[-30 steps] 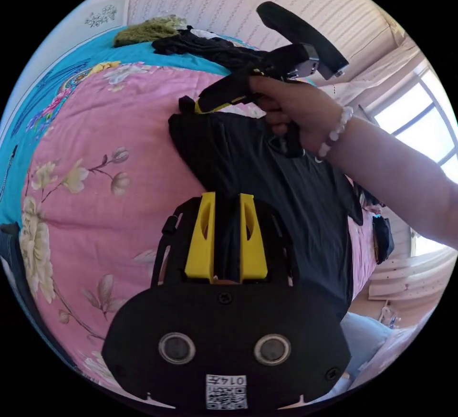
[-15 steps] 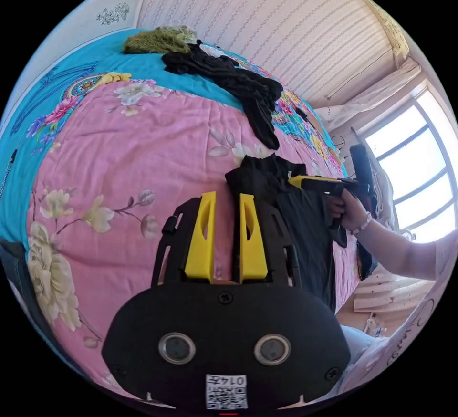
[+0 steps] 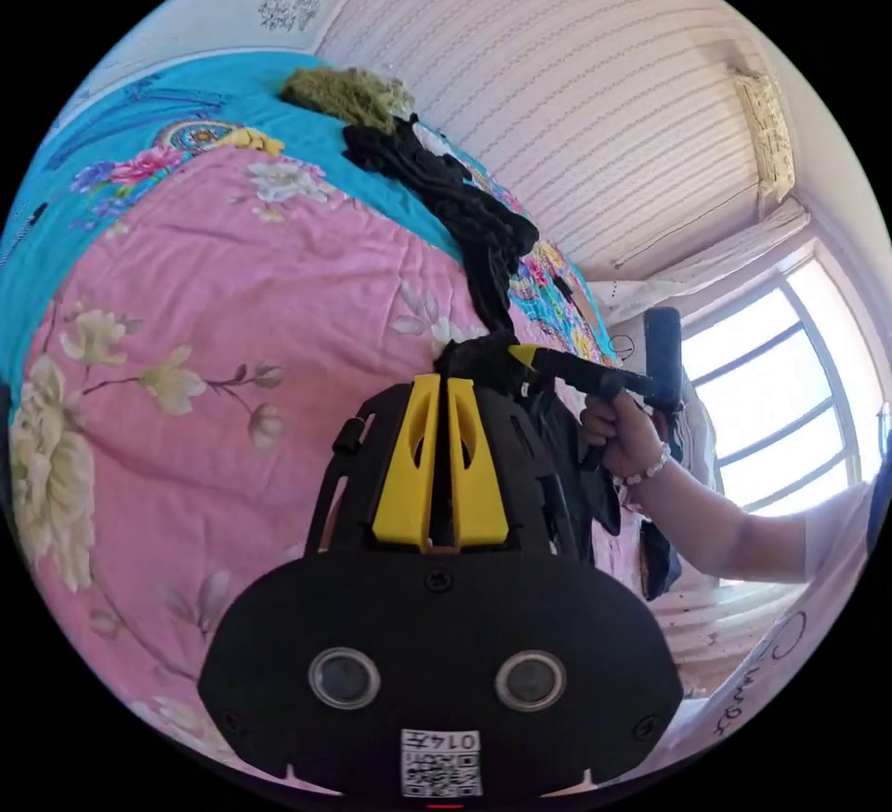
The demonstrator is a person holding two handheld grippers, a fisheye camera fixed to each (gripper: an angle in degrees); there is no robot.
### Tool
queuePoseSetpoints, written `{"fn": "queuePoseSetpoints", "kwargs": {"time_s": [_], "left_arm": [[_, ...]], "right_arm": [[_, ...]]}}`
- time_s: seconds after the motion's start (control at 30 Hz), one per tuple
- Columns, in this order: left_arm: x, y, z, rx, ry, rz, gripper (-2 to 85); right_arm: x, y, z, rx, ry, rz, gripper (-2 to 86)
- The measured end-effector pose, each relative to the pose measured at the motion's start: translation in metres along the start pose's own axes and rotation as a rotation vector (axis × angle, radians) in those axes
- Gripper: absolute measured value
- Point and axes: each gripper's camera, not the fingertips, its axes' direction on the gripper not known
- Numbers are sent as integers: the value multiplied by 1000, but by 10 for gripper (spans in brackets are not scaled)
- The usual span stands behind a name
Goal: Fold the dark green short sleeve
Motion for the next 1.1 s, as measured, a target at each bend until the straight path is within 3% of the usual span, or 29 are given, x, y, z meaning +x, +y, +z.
{"fn": "queuePoseSetpoints", "kwargs": {"time_s": [0.27, 0.43, 0.57, 0.77, 0.93, 1.0, 1.1], "left_arm": [[-17, 102, -72, 233, -294, -232, -10], [-53, 126, -63, 240, -350, -338, -10], [-72, 144, -57, 273, -371, -420, -9], [-92, 176, -17, 183, -404, -459, 19], [-83, 206, -32, 175, -385, -436, 53], [-70, 229, -48, 195, -388, -420, 54], [-37, 251, -51, 169, -380, -337, 52]], "right_arm": [[-107, -39, 101, -147, -48, -261, 0], [-144, -37, 165, -239, 74, -347, 1], [-151, -44, 177, -225, 35, -322, 4], [-146, -32, 221, -431, 109, -346, 29], [-131, -20, 141, -178, -28, -291, 77], [-104, 19, 79, 1, -116, -212, 84], [-54, 108, 4, 152, -97, -37, 86]]}}
